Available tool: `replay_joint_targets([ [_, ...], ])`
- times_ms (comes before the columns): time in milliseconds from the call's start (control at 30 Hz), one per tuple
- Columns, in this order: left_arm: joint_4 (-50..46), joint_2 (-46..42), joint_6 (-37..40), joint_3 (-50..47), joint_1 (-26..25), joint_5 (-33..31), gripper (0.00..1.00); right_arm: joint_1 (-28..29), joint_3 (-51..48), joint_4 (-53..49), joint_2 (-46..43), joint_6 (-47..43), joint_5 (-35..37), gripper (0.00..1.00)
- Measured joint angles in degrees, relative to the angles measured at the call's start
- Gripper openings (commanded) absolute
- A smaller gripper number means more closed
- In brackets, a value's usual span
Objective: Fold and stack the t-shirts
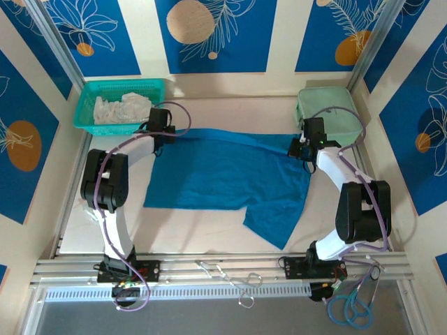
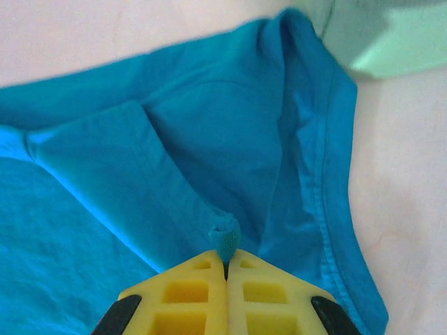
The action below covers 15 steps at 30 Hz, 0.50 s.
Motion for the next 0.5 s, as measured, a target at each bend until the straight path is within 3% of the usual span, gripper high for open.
replay_joint_targets([
  [500, -5.1, 0.2, -0.9, 2.4, 0.0, -2.2, 0.0, -0.5, -1.5, -2.3, 3.8, 2.3, 0.8, 0.0],
])
